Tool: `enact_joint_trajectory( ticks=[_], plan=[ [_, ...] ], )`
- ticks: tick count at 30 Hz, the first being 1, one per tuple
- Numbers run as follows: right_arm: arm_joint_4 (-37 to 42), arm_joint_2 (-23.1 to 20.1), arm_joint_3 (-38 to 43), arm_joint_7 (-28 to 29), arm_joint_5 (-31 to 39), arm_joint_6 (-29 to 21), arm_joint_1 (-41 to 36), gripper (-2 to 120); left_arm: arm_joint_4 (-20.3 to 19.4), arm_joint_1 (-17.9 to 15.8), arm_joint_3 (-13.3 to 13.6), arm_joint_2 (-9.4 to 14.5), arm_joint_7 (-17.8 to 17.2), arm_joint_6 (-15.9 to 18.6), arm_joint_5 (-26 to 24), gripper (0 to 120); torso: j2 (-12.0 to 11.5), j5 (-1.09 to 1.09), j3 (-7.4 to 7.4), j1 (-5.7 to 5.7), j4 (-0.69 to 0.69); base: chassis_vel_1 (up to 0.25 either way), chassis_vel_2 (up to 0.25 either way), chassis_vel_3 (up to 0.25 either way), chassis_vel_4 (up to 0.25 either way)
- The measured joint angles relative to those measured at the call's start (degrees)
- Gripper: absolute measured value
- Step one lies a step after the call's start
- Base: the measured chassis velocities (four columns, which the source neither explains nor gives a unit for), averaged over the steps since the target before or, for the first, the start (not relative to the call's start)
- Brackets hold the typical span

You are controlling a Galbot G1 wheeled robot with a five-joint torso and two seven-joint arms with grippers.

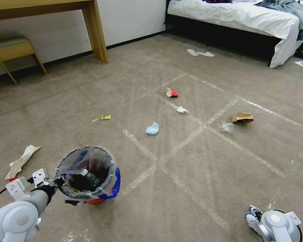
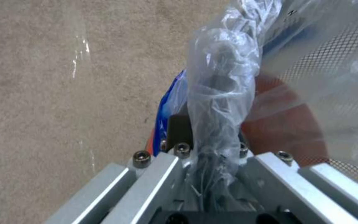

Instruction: Pick up the trash bin and place the garbage on the floor into it.

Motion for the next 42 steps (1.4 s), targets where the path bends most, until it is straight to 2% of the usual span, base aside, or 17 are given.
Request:
enact_joint_trajectory(
  ticks=[1, 4, 6, 7, 8, 11, 21, 26, 30, 32, 33, 35, 36, 38, 39, 41, 42],
  plan=[
    [0.0, 0.0, 0.0, 0.0, 0.0, 0.0, 0.0, 71, 0.0, 0.0, 0.0, 0.0, 0.0, 0.0, 0.0, 1, 0.0, 0.0, 0.0, 0.0, 0.0, 0.0, 0.0, 0.0, 0.0],
    [-0.2, 0.2, -0.1, -0.5, -0.7, 0.2, -0.6, 56, -0.3, 0.1, 0.0, -0.2, 0.0, 0.0, 0.0, 1, 0.0, 0.0, 0.0, 0.0, 0.0, 0.0, 0.0, 0.0, 0.0],
    [-0.2, 0.2, -0.1, -0.5, -0.8, 0.2, -0.6, 55, -0.3, 0.2, 0.0, -0.2, 0.0, 0.0, 0.0, 1, 0.0, 0.0, 0.0, 0.0, 0.0, 0.0, 0.0, 0.0, 0.0],
    [-0.4, 0.4, -0.3, -0.9, -1.2, 0.4, -1.0, 45, -0.5, 0.3, 0.0, -0.2, 0.1, -0.1, 0.0, 1, 0.0, 0.0, 0.0, 0.0, 0.0, 0.0, 0.0, 0.0, 0.0],
    [-0.5, 0.6, -0.5, -1.1, -1.6, 0.5, -1.1, 42, -0.6, 0.3, 0.0, -0.2, 0.1, -0.1, 0.0, 1, 0.0, 0.0, 0.0, 0.0, 0.0, 0.0, 0.0, 0.0, 0.0],
    [-0.6, 0.9, -0.9, -1.3, -2.0, 0.5, -1.4, 36, -0.8, 0.4, 0.0, -0.2, 0.1, -0.1, 0.0, 1, 0.0, 0.0, 0.0, 0.0, 0.0, 0.0, 0.0, 0.0, 0.0],
    [-1.3, 1.4, -1.9, -2.2, -3.6, 1.0, -1.7, 32, -0.9, 0.7, 0.0, -0.4, 0.2, -0.2, 0.3, 1, 0.0, 0.0, 0.0, 0.0, 0.0, 0.0, 0.0, 0.0, 0.0],
    [-1.0, 1.5, -2.3, -2.6, -4.3, 1.4, -1.7, 14, -0.8, 1.0, -0.1, -0.5, 0.6, -0.4, 1.0, 1, 0.0, 0.0, 0.0, 0.0, 0.0, 0.0, 0.0, 0.0, 0.0],
    [1.1, 1.5, -2.0, -2.6, -4.0, 1.5, -2.3, 20, -0.7, 0.9, -0.1, -0.5, 0.6, -0.5, 1.1, 1, 0.0, 0.01, 0.0, 0.0, 0.01, 0.0, 0.0, 0.0, 0.0],
    [3.7, 1.5, -1.3, -2.4, -3.2, 1.2, -3.1, 31, -0.7, 0.8, 0.0, -0.5, 0.6, -0.5, 1.1, 1, 0.0, 0.0, 0.0, 0.0, 0.01, 0.0, 0.0, 0.0, 0.0],
    [3.7, 1.5, -1.3, -2.4, -3.2, 1.2, -3.1, 31, -0.7, 0.8, 0.0, -0.5, 0.6, -0.5, 1.1, 1, 0.0, 0.0, 0.0, 0.0, 0.01, 0.0, 0.0, 0.0, 0.0],
    [5.0, 1.5, -0.8, -2.2, -2.8, 0.9, -3.6, 41, -0.6, 0.7, 0.0, -0.4, 0.6, -0.5, 1.1, 1, 0.0, 0.0, 0.0, 0.0, 0.0, 0.0, 0.0, 0.0, 0.0],
    [5.0, 1.5, -0.8, -2.2, -2.8, 0.9, -3.6, 41, -0.6, 0.7, 0.0, -0.4, 0.6, -0.5, 1.1, 1, 0.0, 0.0, 0.0, 0.0, 0.0, 0.0, 0.0, 0.0, 0.0],
    [4.9, 1.5, -0.8, -2.2, -2.8, 0.8, -3.6, 53, -0.6, 0.7, 0.0, -0.4, 0.6, -0.5, 1.1, 1, 0.0, 0.0, 0.0, 0.0, 0.0, 0.0, 0.0, 0.0, 0.0],
    [4.9, 1.5, -0.8, -2.2, -2.8, 0.8, -3.6, 53, -0.6, 0.7, 0.0, -0.4, 0.6, -0.5, 1.1, 1, 0.0, 0.0, 0.0, 0.0, 0.0, 0.0, 0.0, 0.0, 0.0],
    [4.1, 1.5, -0.8, -2.2, -2.9, 0.8, -3.3, 64, -0.6, 0.7, 0.0, -0.5, 0.6, -0.5, 1.1, 1, 0.0, 0.0, 0.0, 0.0, 0.0, 0.0, 0.0, 0.0, 0.0],
    [4.1, 1.5, -0.8, -2.2, -2.9, 0.8, -3.3, 64, -0.6, 0.7, 0.0, -0.5, 0.6, -0.5, 1.1, 1, 0.0, 0.0, 0.0, 0.0, 0.0, 0.0, 0.0, 0.0, 0.0]
  ],
)
